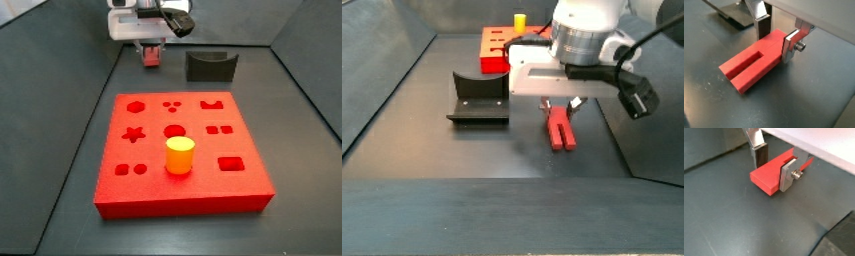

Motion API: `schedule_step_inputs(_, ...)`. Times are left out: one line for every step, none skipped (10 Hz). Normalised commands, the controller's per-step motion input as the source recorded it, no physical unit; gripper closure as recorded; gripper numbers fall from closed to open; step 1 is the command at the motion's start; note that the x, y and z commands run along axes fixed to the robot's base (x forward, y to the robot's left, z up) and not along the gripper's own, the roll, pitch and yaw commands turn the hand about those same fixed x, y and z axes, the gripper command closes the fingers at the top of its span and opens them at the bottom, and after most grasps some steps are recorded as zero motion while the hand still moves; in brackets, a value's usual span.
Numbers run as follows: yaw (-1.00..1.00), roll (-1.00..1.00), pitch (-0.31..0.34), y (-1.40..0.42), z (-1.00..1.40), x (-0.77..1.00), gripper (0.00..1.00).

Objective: Pick up the double-square object. Move up. Rotate the double-square object. Place the double-square object on the fixture. Regrasp the double-square object. Move to above the board. Insert the double-square object.
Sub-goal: Rotate the double-square object.

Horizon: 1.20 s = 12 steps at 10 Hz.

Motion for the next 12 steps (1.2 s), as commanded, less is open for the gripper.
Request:
schedule_step_inputs(0.00,0.15,0.005,0.01,-0.22,0.04,1.00)
schedule_step_inputs(0.00,0.00,0.000,0.00,0.00,0.00,0.00)
schedule_step_inputs(0.00,0.00,0.000,0.00,1.00,0.00,0.00)
schedule_step_inputs(0.00,0.00,0.007,0.00,1.00,0.00,0.00)
schedule_step_inputs(0.00,-0.02,0.027,0.00,1.00,-0.01,0.00)
schedule_step_inputs(0.00,-0.04,0.054,0.00,1.00,-0.01,0.00)
schedule_step_inputs(0.00,-0.06,0.063,0.00,1.00,-0.01,0.00)
schedule_step_inputs(0.01,-0.08,0.057,0.00,1.00,-0.02,0.00)
schedule_step_inputs(0.01,-0.10,0.047,-0.01,1.00,-0.02,0.00)
schedule_step_inputs(0.01,-0.11,0.043,0.00,1.00,-0.02,0.00)
schedule_step_inputs(0.01,-0.13,0.040,-0.01,0.85,-0.02,0.00)
schedule_step_inputs(0.01,-0.15,0.034,-0.01,0.72,-0.03,0.00)
